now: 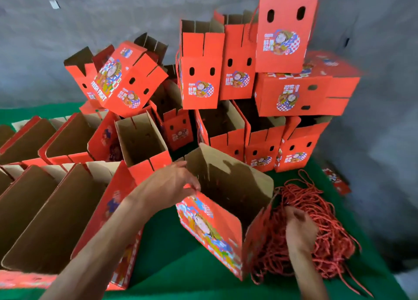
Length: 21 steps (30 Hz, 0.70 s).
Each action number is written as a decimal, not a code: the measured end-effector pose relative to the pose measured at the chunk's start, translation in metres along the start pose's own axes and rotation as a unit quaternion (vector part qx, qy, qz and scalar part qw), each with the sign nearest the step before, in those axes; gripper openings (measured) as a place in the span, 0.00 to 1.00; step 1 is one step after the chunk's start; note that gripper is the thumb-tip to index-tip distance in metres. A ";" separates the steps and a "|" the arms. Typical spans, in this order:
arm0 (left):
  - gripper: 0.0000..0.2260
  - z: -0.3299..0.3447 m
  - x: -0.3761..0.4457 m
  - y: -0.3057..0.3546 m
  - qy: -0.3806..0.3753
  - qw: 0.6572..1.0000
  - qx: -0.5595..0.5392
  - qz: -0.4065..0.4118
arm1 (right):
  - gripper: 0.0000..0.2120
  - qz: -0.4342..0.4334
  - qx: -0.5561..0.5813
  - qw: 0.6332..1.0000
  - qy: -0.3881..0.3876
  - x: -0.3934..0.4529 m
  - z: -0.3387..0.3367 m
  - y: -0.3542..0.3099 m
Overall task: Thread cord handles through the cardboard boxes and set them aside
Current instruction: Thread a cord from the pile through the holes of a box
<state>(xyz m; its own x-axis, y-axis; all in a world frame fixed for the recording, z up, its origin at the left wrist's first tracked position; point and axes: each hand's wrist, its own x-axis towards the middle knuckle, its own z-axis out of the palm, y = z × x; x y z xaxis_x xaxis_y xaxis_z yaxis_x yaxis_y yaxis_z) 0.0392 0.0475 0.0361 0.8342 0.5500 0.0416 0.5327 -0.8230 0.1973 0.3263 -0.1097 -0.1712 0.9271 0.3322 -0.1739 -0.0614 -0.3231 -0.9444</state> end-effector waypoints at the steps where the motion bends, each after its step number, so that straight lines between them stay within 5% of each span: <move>1: 0.05 0.003 0.004 0.006 -0.008 1.000 -0.018 -0.008 | 0.05 -0.005 0.012 1.000 0.015 0.001 -0.007 -0.002; 6: 0.08 0.012 0.009 0.033 0.029 0.999 -0.015 0.000 | 0.03 -0.021 0.067 0.994 -0.084 -0.011 -0.029 -0.015; 13: 0.05 0.002 0.019 0.055 -0.117 0.979 -0.139 -0.092 | 0.05 -0.063 0.128 0.934 -0.326 -0.069 -0.021 -0.045; 21: 0.12 0.007 0.001 0.057 -0.159 0.953 -0.209 -0.151 | 0.03 -0.048 0.098 0.910 -0.401 -0.098 0.020 -0.041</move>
<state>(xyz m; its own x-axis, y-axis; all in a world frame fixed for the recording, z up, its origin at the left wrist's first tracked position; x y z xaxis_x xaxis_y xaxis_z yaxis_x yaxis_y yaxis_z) 0.0715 0.0006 0.0408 0.6888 0.6264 -0.3649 0.7071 -0.4695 0.5288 0.2309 -0.1111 -0.1209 0.3694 0.9152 -0.1608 -0.1311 -0.1200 -0.9841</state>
